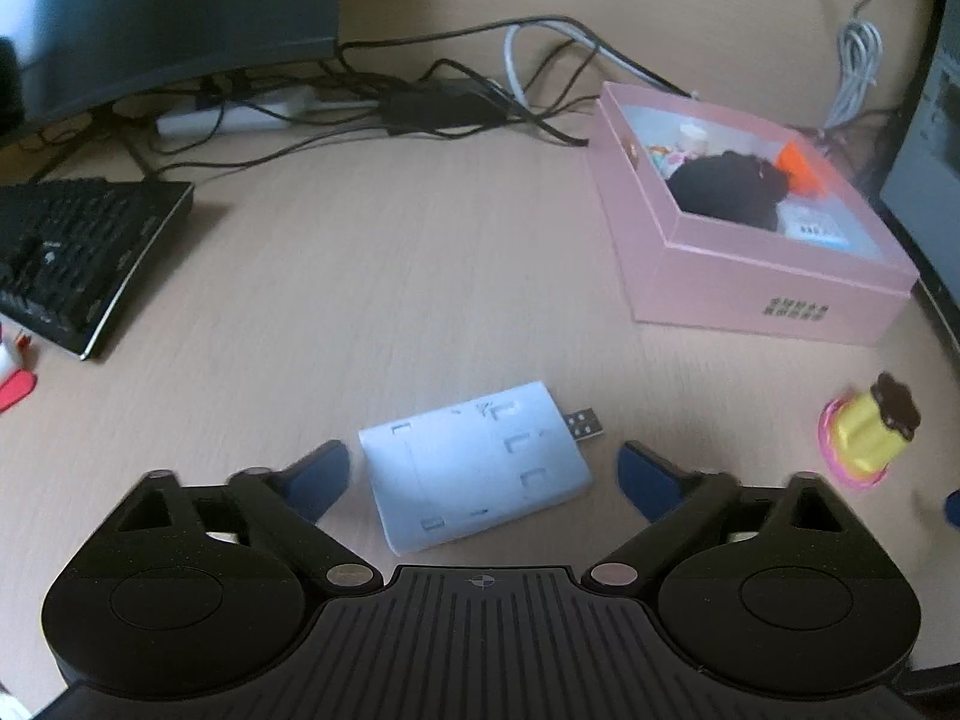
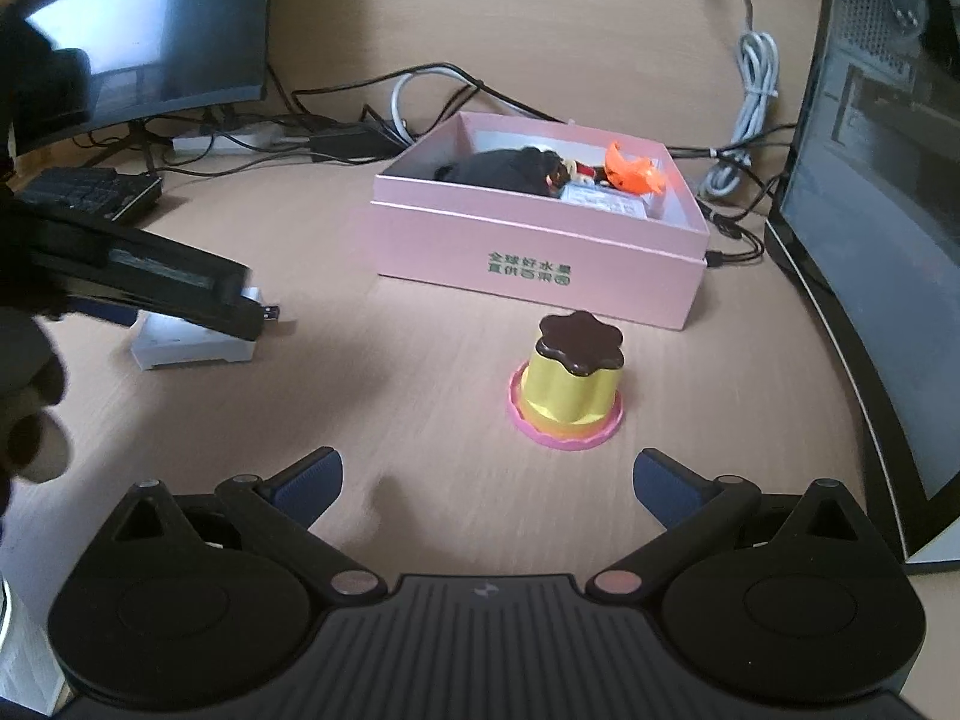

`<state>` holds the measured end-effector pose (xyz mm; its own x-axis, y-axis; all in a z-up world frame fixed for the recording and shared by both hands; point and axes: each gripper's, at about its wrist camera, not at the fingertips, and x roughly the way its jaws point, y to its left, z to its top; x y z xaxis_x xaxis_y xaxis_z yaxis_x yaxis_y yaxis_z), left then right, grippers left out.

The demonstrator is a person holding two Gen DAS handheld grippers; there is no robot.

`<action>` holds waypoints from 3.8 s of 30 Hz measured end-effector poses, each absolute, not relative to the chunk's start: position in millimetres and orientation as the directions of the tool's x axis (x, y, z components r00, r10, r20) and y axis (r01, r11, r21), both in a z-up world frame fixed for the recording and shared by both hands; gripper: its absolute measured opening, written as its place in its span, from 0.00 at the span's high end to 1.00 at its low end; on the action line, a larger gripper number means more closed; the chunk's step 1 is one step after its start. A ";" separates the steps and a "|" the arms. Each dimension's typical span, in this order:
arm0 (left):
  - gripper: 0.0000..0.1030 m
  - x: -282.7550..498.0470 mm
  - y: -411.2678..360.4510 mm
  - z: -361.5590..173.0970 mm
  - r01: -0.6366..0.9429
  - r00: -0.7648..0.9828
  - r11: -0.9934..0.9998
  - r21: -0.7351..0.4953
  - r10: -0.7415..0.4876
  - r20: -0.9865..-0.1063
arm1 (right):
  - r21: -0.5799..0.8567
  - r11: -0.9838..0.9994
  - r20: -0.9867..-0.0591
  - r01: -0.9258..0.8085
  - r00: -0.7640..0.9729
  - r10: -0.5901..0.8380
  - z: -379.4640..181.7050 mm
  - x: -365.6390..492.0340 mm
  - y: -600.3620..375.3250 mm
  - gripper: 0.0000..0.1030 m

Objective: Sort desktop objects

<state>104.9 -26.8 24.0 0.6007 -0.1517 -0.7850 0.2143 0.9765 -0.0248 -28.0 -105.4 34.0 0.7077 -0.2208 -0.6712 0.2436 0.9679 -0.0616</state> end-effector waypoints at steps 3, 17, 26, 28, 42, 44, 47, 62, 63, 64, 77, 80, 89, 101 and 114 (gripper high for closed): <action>0.15 100.6 -24.7 23.2 0.243 0.597 0.970 -0.018 -0.164 -0.785 | -0.074 0.964 -0.662 0.256 0.710 -0.240 35.3 -32.7 -106.6 0.00; 0.08 48.6 0.5 33.2 0.409 0.506 0.907 -0.103 -0.319 -0.801 | 0.043 0.949 -0.667 0.314 0.716 -0.206 25.9 -3.1 -151.8 0.09; 0.03 43.6 -11.0 40.1 0.420 0.500 0.901 -0.110 -0.331 -0.800 | 0.050 0.952 -0.688 0.303 0.701 -0.187 20.4 16.0 -159.9 0.46; 0.03 45.3 -18.3 38.1 0.406 0.510 0.909 -0.088 -0.305 -0.804 | 0.038 0.950 -0.679 0.309 0.706 -0.202 23.6 9.9 -157.5 0.46; 0.07 58.0 -46.8 20.3 0.342 0.535 0.939 0.031 -0.167 -0.828 | 0.005 0.949 -0.685 0.316 0.692 -0.227 37.1 -40.0 -145.3 0.46; 0.07 58.3 -47.5 20.2 0.345 0.535 0.938 0.029 -0.171 -0.827 | 0.006 0.948 -0.685 0.319 0.692 -0.229 38.5 -43.4 -146.5 0.46; 0.07 56.9 -47.5 20.7 0.347 0.534 0.938 0.019 -0.181 -0.826 | 0.007 0.948 -0.682 0.319 0.694 -0.229 41.4 -45.8 -147.3 0.46; 0.07 15.3 -46.7 59.5 0.470 0.548 0.878 -0.091 -0.372 -0.749 | 0.032 0.971 -0.663 0.236 0.732 -0.156 83.6 -73.7 -154.1 0.46; 0.07 16.2 -46.7 63.5 0.480 0.554 0.872 -0.098 -0.388 -0.736 | 0.034 0.970 -0.656 0.239 0.738 -0.159 89.8 -76.8 -156.2 0.46; 0.07 17.5 -47.2 68.8 0.496 0.564 0.863 -0.100 -0.408 -0.718 | 0.035 0.969 -0.646 0.245 0.746 -0.165 97.3 -80.3 -158.6 0.46; 0.07 145.3 -106.7 154.9 0.649 0.642 0.759 -0.050 -0.582 -0.499 | 0.027 0.941 -0.385 0.339 0.872 -0.303 225.5 -50.7 -178.5 0.46; 0.07 186.8 -128.2 160.4 0.614 0.693 0.788 -0.034 -0.560 -0.453 | 0.041 0.934 -0.361 0.355 0.877 -0.318 231.8 -41.5 -179.4 0.46; 0.03 200.1 -111.8 106.8 0.578 0.625 0.810 -0.103 -0.520 -0.582 | 0.051 0.920 -0.461 0.389 0.826 -0.324 188.5 -8.1 -191.3 0.59; 0.03 144.1 -32.7 46.5 0.415 0.565 0.899 -0.142 -0.377 -0.733 | 0.037 0.921 -0.744 0.388 0.626 -0.234 83.2 -34.4 -209.4 0.58; 0.02 133.5 10.1 57.0 0.273 0.621 0.949 -0.155 -0.297 -0.725 | 0.081 0.979 -0.737 0.187 0.672 -0.067 92.5 -22.7 -175.4 0.39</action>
<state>133.5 10.1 57.0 0.6210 -0.2972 -0.7253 0.2731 0.9494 -0.1553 -22.7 -175.4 92.5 0.6721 -0.0669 -0.7374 0.1867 0.9791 0.0813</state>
